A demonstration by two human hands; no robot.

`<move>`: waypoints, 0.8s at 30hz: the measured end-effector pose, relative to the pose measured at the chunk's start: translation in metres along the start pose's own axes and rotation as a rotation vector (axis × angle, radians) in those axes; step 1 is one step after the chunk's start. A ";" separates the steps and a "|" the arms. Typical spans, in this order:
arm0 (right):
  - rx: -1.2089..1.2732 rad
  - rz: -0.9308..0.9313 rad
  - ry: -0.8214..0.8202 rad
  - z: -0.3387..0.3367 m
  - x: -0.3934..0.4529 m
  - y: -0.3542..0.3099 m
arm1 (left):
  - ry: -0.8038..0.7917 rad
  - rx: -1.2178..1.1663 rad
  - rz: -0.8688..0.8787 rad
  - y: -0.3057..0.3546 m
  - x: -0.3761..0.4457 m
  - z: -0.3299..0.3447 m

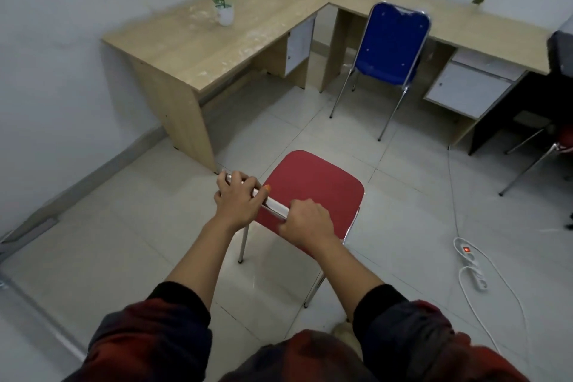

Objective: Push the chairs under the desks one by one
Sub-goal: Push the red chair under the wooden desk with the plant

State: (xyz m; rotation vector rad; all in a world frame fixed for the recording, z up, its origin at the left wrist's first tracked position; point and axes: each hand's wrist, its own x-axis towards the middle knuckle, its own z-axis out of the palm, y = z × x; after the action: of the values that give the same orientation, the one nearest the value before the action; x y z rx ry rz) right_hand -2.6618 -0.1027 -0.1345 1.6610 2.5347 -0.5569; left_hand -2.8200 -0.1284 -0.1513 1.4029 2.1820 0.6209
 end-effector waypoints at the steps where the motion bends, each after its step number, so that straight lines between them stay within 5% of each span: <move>1: 0.006 -0.004 0.013 0.000 0.002 -0.002 | -0.012 -0.005 0.007 -0.002 0.003 -0.003; 8: 0.037 0.039 0.041 0.006 0.003 -0.003 | -0.003 0.042 0.020 -0.008 0.012 -0.013; 15: 0.025 -0.011 0.023 0.011 0.006 0.001 | -0.010 0.346 -0.074 0.008 0.035 -0.018; 18: 0.041 -0.034 0.002 0.010 0.013 0.009 | -0.128 0.508 -0.035 0.018 0.047 -0.014; 24: -0.017 -0.059 -0.024 -0.021 0.026 0.059 | -0.168 0.408 0.151 0.039 0.057 0.005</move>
State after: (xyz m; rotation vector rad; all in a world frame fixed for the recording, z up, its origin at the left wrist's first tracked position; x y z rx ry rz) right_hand -2.6167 -0.0516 -0.1365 1.5684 2.5713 -0.5544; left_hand -2.8104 -0.0608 -0.1399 1.7660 2.1582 0.0972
